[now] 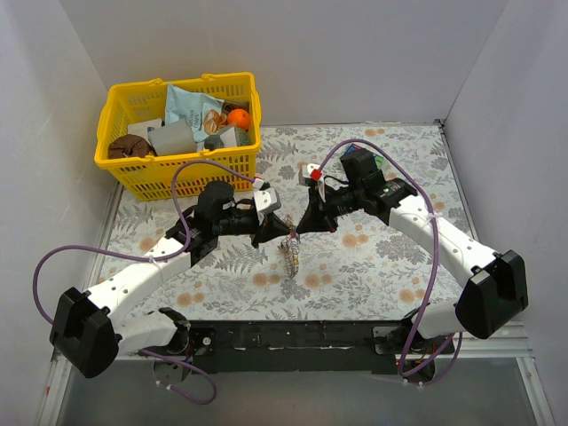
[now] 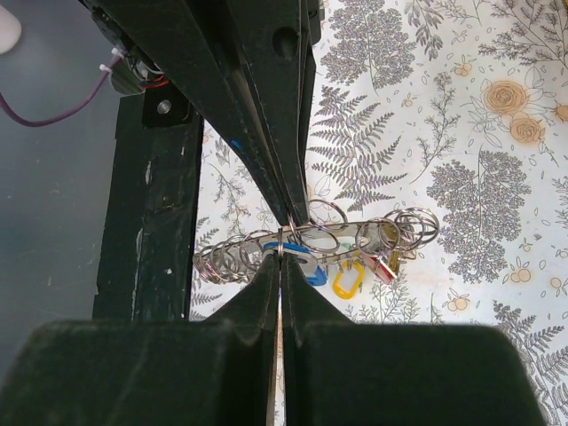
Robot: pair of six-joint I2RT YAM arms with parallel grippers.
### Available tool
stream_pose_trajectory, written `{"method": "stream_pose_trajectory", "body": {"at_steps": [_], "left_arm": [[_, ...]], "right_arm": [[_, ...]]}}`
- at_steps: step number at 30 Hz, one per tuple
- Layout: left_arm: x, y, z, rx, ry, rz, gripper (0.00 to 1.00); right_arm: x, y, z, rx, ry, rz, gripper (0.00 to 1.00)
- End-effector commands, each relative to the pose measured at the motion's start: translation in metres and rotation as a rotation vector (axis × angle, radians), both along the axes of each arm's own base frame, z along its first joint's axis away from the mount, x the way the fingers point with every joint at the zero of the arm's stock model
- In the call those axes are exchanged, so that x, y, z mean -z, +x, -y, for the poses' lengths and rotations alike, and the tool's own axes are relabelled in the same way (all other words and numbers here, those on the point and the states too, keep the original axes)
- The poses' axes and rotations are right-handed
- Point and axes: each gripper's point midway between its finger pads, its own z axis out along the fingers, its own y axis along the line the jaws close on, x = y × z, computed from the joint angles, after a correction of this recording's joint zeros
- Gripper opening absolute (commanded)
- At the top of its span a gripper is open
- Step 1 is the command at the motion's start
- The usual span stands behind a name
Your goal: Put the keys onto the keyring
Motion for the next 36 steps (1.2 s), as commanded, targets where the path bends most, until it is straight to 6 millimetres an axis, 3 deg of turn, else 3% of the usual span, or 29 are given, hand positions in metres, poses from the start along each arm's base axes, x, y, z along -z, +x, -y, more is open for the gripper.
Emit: {"method": "stream_pose_trajectory", "body": {"at_steps": [1, 36], "left_arm": [[-0.033, 0.003, 0.007, 0.024, -0.065, 0.076, 0.00], [-0.042, -0.007, 0.004, 0.048, -0.090, 0.099, 0.00]], "right_arm": [[-0.018, -0.002, -0.005, -0.037, 0.038, 0.033, 0.01], [0.004, 0.005, -0.007, -0.002, -0.012, -0.004, 0.01]]}}
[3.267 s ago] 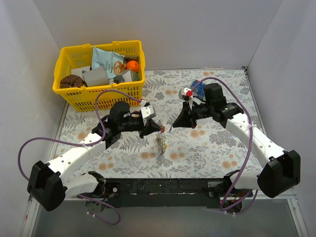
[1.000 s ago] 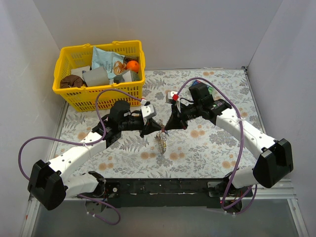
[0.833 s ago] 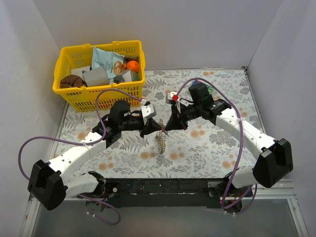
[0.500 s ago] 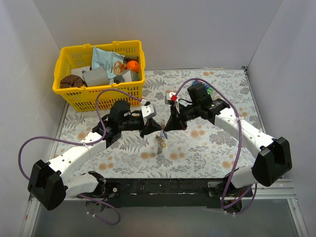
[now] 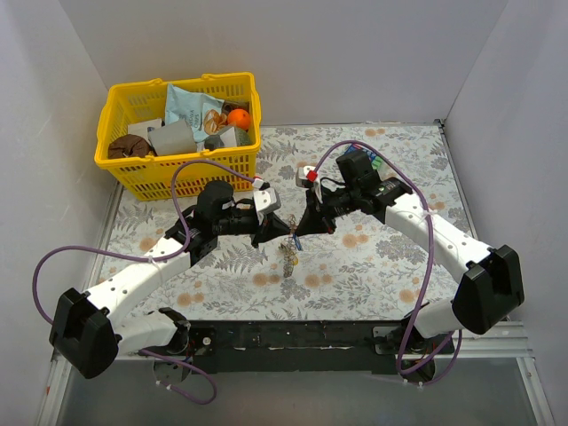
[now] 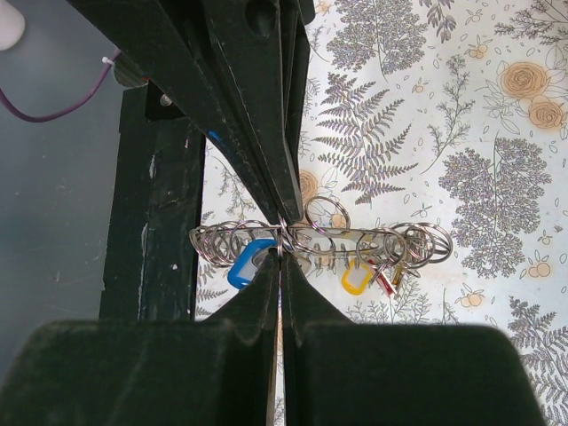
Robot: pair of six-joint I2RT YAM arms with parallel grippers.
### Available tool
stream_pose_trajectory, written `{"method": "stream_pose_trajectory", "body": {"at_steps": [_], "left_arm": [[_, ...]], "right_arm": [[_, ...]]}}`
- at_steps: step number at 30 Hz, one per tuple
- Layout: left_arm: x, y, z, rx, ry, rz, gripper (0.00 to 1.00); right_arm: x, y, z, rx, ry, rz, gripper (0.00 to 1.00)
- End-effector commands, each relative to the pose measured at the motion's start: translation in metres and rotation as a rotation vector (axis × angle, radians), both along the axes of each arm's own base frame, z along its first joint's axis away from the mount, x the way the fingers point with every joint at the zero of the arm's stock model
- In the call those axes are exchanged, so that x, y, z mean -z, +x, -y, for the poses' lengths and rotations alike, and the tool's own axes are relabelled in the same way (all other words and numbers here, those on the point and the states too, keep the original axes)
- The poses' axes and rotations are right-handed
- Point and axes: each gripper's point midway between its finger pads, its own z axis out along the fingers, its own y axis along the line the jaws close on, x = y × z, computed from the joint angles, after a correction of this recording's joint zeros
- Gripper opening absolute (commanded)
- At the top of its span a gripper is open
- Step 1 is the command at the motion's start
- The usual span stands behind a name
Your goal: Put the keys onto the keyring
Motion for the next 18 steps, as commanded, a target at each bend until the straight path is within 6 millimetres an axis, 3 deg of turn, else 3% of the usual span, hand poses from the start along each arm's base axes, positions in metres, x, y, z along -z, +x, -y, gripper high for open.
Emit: {"method": "stream_pose_trajectory", "body": {"at_steps": [1, 18], "left_arm": [[-0.039, -0.007, 0.003, 0.040, -0.084, 0.097, 0.00], [-0.045, -0.010, 0.002, 0.043, -0.114, 0.116, 0.00]], "right_arm": [[-0.005, 0.007, -0.005, 0.012, 0.012, 0.032, 0.01], [0.007, 0.006, 0.001, 0.025, -0.003, 0.013, 0.01]]}}
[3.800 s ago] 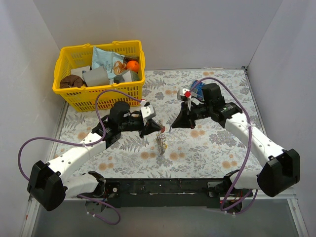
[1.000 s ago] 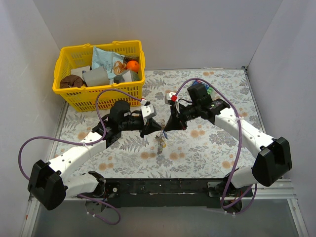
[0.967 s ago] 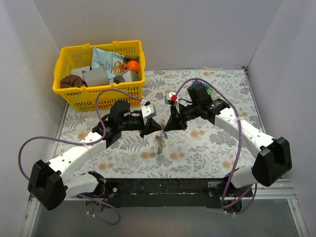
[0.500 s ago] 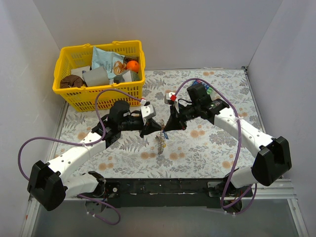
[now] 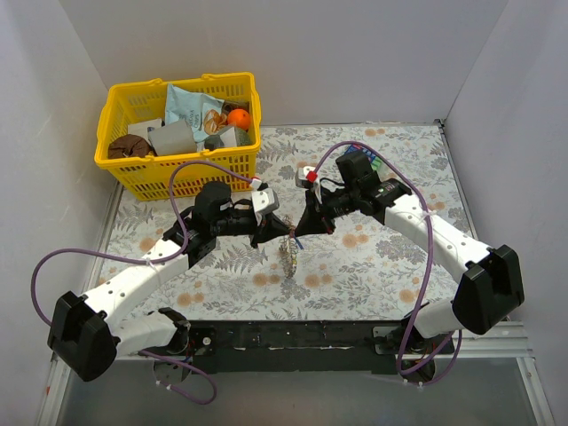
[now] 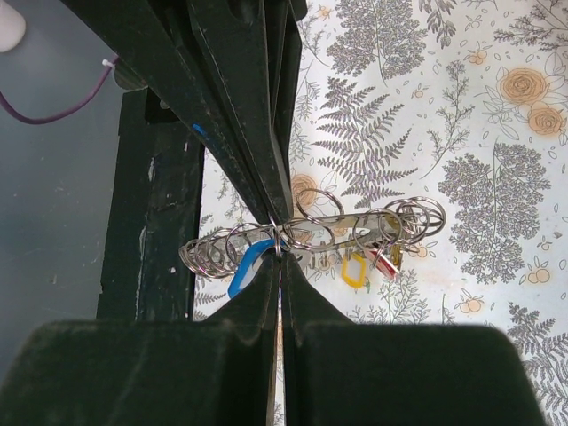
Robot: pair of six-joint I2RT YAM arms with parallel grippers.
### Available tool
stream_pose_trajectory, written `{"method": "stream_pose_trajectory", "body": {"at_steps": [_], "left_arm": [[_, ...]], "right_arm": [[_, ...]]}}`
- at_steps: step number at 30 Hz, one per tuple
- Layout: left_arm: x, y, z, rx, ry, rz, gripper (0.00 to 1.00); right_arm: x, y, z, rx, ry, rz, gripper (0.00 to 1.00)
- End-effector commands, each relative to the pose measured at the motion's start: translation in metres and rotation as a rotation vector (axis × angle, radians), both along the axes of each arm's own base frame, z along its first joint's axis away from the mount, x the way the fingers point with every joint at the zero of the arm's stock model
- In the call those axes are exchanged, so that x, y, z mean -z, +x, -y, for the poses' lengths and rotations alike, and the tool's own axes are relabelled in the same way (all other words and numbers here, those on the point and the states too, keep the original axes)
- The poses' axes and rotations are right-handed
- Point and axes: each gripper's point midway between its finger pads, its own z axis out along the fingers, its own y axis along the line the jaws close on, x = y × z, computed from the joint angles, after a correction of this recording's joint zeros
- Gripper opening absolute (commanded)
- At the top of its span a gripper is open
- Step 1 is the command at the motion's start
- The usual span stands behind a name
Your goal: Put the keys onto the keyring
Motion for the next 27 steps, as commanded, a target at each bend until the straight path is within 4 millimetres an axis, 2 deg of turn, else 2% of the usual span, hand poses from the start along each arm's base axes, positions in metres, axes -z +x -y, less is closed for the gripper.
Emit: {"method": "stream_pose_trajectory", "body": {"at_steps": [1, 27], "left_arm": [[-0.0401, -0.0074, 0.0031, 0.040, -0.102, 0.112, 0.00], [-0.0460, -0.0083, 0.0006, 0.014, -0.162, 0.142, 0.00]], "right_arm": [[0.0055, 0.0040, 0.0032, 0.021, -0.008, 0.011, 0.01], [0.0071, -0.0055, 0.0054, -0.011, 0.010, -0.014, 0.01]]}}
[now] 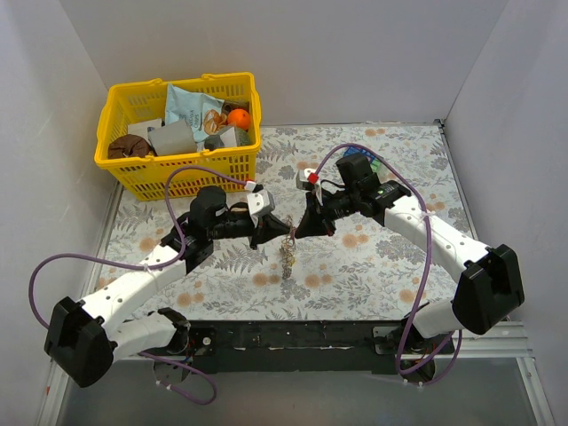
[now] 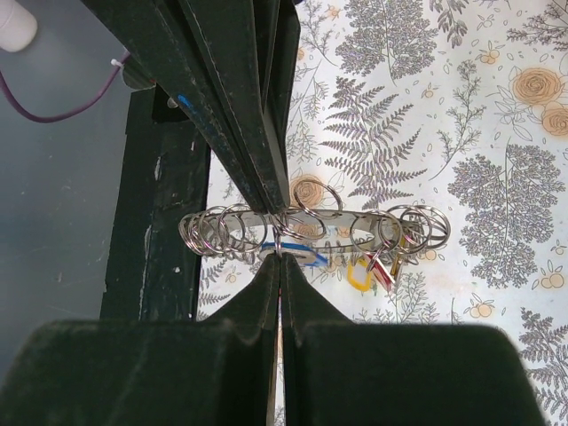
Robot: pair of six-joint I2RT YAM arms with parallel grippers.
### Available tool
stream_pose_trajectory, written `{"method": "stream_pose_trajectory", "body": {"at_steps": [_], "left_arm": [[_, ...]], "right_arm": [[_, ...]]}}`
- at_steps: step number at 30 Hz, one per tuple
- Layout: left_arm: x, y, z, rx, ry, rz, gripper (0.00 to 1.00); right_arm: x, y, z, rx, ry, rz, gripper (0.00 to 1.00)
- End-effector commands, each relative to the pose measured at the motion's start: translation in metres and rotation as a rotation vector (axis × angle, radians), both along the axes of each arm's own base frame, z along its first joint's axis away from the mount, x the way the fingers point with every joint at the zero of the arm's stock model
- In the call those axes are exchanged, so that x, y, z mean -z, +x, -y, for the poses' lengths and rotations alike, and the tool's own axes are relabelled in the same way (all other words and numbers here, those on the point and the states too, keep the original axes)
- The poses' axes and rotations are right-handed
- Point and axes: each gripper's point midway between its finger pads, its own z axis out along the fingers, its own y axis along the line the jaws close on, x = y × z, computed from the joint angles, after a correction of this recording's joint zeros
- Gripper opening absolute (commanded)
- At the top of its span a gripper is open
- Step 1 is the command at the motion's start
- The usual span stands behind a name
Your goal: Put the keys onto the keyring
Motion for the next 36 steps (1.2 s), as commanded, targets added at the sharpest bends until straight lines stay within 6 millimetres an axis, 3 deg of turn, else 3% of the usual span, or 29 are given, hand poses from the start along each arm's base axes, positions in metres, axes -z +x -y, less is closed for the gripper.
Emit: {"method": "stream_pose_trajectory", "body": {"at_steps": [1, 22, 27, 31, 36], "left_arm": [[-0.040, -0.008, 0.002, 0.034, -0.109, 0.120, 0.00], [-0.046, -0.014, 0.003, 0.058, -0.160, 0.130, 0.00], [-0.047, -0.013, 0.003, 0.059, -0.157, 0.132, 0.00], [-0.047, -0.013, 0.003, 0.059, -0.155, 0.133, 0.00], [-0.046, -0.014, 0.004, 0.064, -0.154, 0.130, 0.00]], "right_arm": [[0.001, -0.003, 0.004, -0.003, 0.003, -0.001, 0.01], [-0.003, -0.006, 0.003, -0.030, 0.013, -0.012, 0.01], [-0.009, -0.004, 0.004, -0.008, 0.013, 0.015, 0.17], [-0.017, 0.002, 0.007, 0.029, 0.017, 0.058, 0.42], [-0.029, 0.009, 0.010, 0.064, 0.040, 0.105, 0.56]]}}
